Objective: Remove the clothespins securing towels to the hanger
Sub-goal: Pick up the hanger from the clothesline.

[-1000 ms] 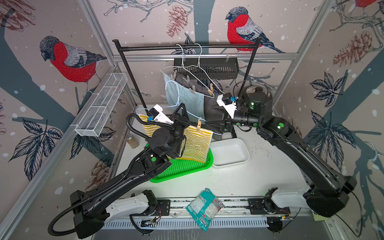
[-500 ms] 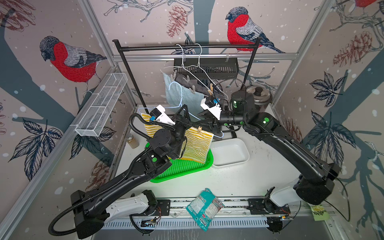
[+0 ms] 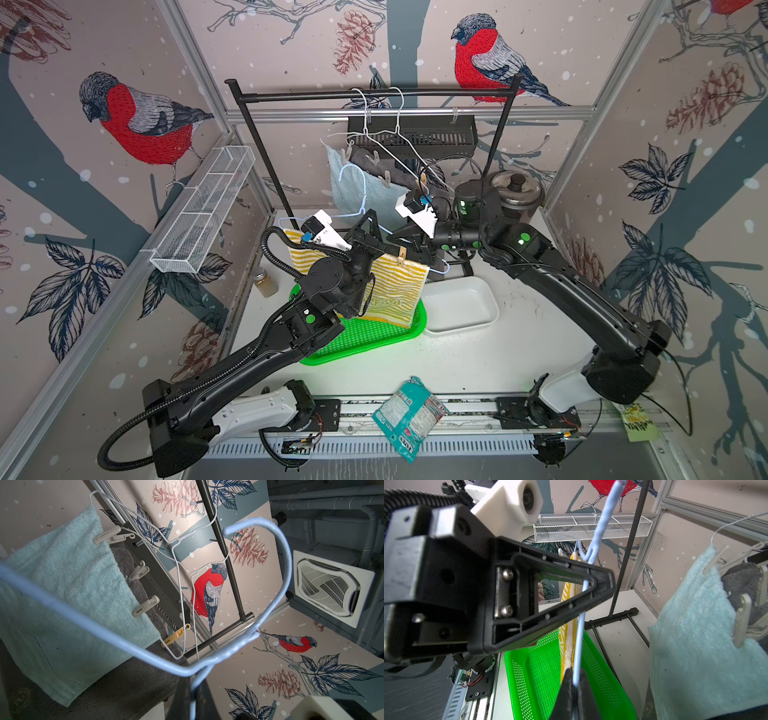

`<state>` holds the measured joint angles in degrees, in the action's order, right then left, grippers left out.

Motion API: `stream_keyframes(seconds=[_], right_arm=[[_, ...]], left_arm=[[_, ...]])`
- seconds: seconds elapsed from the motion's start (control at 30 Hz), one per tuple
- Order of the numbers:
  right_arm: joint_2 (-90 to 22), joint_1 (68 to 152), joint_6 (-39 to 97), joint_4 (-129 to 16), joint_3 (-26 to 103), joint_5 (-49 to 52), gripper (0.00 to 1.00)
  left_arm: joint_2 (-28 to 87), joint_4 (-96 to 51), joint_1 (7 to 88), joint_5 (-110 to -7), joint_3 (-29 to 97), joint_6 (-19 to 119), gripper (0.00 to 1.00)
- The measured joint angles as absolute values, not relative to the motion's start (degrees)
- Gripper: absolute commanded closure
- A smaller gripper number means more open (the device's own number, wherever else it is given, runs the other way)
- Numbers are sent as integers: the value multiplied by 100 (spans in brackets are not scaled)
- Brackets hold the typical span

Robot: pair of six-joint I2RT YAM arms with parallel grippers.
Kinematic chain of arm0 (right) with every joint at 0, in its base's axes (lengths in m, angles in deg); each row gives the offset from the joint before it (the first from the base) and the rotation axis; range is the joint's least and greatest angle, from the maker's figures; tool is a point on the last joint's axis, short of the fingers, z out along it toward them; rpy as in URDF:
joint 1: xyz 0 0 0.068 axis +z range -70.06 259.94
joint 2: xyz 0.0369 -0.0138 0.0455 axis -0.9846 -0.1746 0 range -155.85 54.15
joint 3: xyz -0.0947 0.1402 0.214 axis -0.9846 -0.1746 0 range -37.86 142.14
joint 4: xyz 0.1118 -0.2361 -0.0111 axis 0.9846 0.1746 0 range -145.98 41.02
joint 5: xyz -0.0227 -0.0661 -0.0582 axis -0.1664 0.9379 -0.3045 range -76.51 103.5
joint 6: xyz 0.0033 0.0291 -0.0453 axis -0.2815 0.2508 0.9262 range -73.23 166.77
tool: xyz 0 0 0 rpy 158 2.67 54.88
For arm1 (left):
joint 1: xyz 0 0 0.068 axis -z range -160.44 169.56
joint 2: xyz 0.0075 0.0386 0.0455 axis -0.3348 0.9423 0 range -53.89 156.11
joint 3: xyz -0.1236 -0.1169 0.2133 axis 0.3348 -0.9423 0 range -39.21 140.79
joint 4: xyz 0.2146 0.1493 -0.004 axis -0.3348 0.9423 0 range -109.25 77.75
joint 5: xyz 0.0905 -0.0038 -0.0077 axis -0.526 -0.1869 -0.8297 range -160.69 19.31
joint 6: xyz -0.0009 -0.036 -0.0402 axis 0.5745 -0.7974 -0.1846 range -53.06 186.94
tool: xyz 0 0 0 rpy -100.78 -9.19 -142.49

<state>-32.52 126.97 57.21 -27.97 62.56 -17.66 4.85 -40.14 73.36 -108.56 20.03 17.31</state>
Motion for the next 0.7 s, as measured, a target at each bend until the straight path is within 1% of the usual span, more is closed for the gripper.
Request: stream_keyframes(seconds=[0.07,0.1,0.13,0.27,0.43,0.53,0.7], right_arm=[[-3189,12657,5723,-2797,6205,-1773,98],[-3145,12622,5721,-2797,6166,-1781,98],[-3108,12579,5714,-2797,6131,-1803,98],[-2964,12305,5596,-2935,5937,-1919,99],[-2898,12137,5572,-2979,5840,-1891,99],[-2861,12074,5572,-2944,5790,-1904,99],[-2743,12004,5572,-2946,5655,-1963,99]], left_arm=[[467,-4057,7336,-10816,1975,1792,56],[454,-4070,7334,-10803,1970,1810,47],[443,-4066,7327,-10775,1979,1917,41],[426,-3638,7286,-10493,2401,2269,25],[332,-2923,7271,-10124,3092,3025,18],[196,-2363,7266,-9938,3365,3495,19],[-57,-1222,7266,-9923,3730,4520,21]])
